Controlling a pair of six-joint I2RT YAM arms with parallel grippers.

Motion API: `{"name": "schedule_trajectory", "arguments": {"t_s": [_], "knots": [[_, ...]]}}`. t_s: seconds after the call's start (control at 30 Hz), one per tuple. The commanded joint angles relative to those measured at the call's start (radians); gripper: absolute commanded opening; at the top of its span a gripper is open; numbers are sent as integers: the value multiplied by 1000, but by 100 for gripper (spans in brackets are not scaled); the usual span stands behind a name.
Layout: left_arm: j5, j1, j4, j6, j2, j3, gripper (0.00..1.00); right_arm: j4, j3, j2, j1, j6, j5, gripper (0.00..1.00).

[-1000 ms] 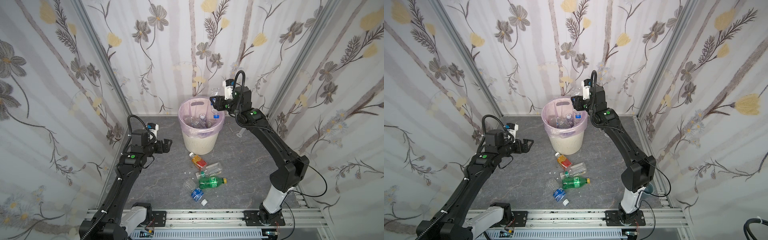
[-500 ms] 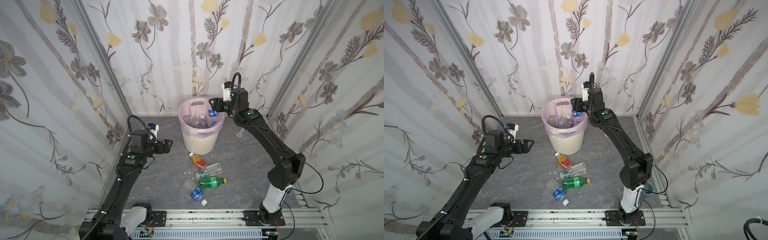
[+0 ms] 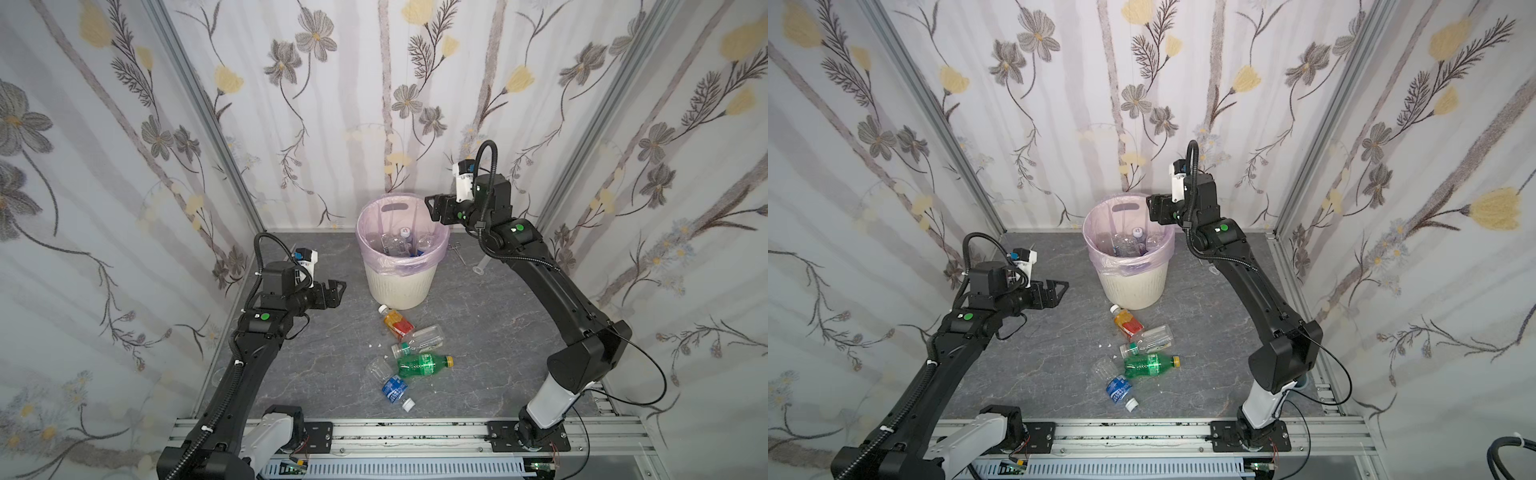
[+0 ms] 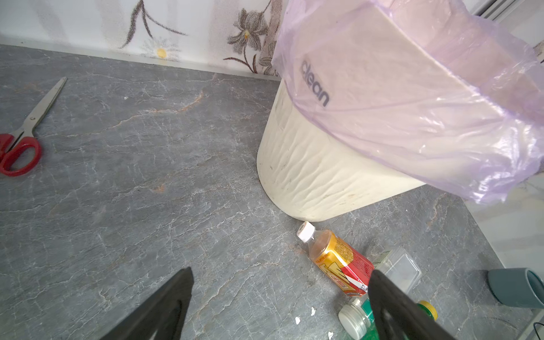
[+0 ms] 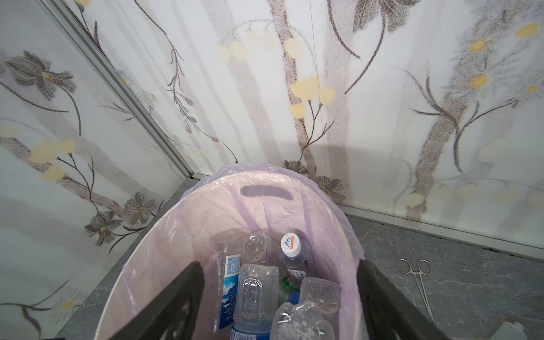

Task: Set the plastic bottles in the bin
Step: 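Withdraw the right gripper from the bin while the left gripper moves toward the pile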

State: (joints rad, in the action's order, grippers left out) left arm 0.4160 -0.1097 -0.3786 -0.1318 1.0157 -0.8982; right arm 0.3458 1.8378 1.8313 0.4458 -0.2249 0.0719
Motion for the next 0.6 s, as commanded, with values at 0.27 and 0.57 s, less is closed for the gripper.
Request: {"name": "schedule_trajectory", "arguments": {"t_s": [0.27, 0.57], "knots": [[30, -10, 8, -122, -67, 57, 94, -185, -476, -364, -36, 76, -126, 93], [-47, -92, -57, -322, -162, 121, 90, -206, -813, -562, -177, 56, -118, 96]]}}
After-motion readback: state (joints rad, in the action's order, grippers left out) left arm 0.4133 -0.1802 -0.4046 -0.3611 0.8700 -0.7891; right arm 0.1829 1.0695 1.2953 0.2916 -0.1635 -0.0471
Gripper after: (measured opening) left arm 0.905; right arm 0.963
